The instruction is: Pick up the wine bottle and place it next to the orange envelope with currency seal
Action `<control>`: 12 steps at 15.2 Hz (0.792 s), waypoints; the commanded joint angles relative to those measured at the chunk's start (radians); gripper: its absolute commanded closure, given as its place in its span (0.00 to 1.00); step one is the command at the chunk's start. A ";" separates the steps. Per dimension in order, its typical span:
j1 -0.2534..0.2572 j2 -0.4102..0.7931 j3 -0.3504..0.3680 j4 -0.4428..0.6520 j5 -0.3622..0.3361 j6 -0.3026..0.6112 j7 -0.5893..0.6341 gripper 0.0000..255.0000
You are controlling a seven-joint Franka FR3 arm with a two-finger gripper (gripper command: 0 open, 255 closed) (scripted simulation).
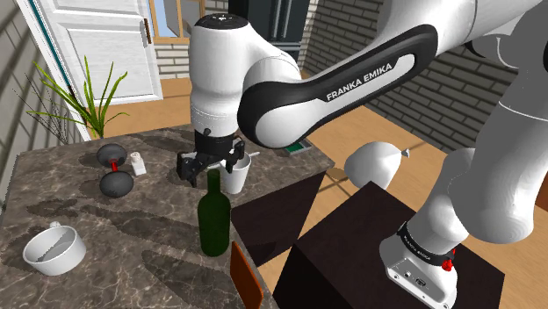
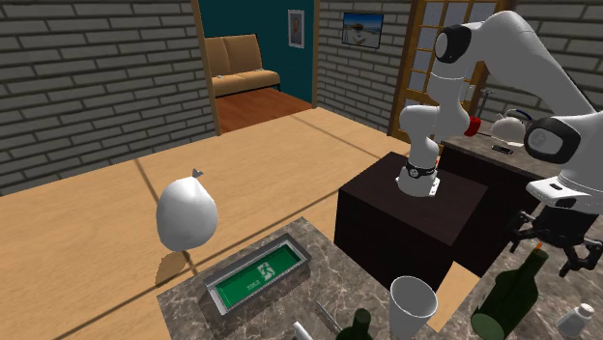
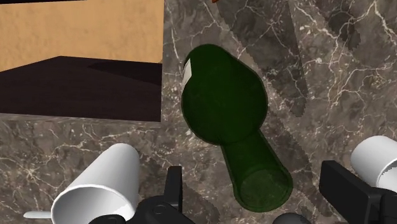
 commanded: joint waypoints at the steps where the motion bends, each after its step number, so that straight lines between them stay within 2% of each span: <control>1: 0.000 0.000 0.000 0.000 0.000 0.000 0.000 0.00; 5: -0.002 -0.064 0.009 0.052 0.039 -0.110 -0.026 0.00; 12: -0.002 -0.064 0.009 0.052 0.039 -0.110 -0.026 0.00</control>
